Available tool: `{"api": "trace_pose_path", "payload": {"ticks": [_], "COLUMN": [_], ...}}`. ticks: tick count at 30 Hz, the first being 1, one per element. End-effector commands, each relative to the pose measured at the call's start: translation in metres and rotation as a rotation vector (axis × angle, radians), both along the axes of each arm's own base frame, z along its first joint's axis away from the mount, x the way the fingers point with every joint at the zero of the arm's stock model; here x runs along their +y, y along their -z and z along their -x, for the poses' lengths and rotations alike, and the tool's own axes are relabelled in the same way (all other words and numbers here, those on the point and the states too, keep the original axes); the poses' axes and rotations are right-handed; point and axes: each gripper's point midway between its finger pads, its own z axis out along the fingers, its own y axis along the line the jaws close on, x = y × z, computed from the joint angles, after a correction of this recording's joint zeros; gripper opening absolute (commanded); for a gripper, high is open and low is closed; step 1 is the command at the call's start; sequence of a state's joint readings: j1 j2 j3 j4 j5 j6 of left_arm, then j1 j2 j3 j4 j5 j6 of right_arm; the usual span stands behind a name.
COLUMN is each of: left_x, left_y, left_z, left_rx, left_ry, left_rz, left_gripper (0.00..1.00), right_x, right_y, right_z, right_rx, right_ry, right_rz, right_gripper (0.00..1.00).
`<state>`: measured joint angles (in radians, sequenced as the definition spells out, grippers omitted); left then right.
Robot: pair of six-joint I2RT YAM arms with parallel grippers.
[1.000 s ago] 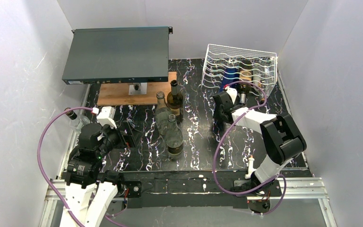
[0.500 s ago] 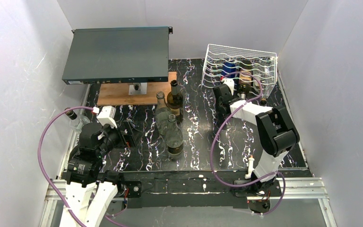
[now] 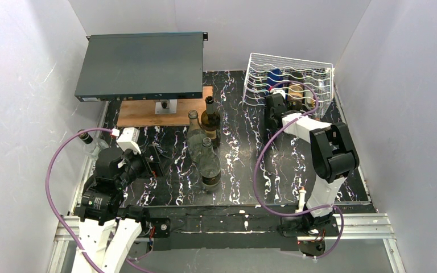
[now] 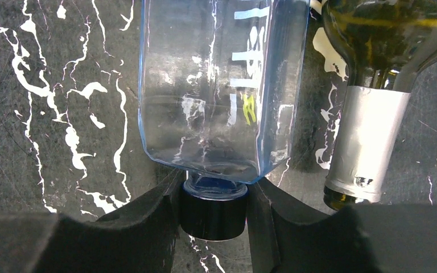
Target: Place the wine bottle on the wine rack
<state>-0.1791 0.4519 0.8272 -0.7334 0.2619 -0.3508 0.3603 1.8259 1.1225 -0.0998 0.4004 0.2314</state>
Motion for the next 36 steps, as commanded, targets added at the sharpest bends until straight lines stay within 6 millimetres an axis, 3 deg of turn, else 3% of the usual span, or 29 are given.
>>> {"api": "trace_pose_path", "payload": {"ticks": [1,4,15,17,22,30,36], "left_x": [-0.001,-0.001,-0.001,-0.001,-0.002,0.0,-0.001], "left_y": [0.0,0.0,0.0,0.001,0.0,0.0,0.001], "left_z": [0.0,-0.001,-0.001,-0.001,-0.002,-0.001,-0.002], "left_rx": [-0.005,-0.004,-0.001,0.002,0.002,-0.002,0.001], "left_ry": [0.01,0.011,0.009,0.01,0.013,0.007,0.012], "left_rz": [-0.005,-0.005,-0.006,-0.006,-0.005,-0.007,-0.007], "left_gripper": [0.99,0.99,0.99,0.99,0.99,0.99,0.99], "right_x": [0.004,0.005,0.002,0.001,0.005,-0.001,-0.002], "right_y": [-0.041,-0.048,-0.03,-0.031,-0.026,-0.011,-0.024], "right_z": [-0.044,-0.055,-0.066,-0.065,-0.06,-0.057,-0.075], "right_rx": [-0.152,-0.191,-0.195,-0.196,-0.207,-0.301,-0.321], "right_ry": [0.0,0.026,0.181,0.183,0.148,0.172,0.149], "right_rz": [-0.06,-0.093,-0.2,-0.204,-0.276,-0.462,-0.42], "right_gripper": [0.01,0.01,0.01,0.1,0.11,0.01,0.01]}}
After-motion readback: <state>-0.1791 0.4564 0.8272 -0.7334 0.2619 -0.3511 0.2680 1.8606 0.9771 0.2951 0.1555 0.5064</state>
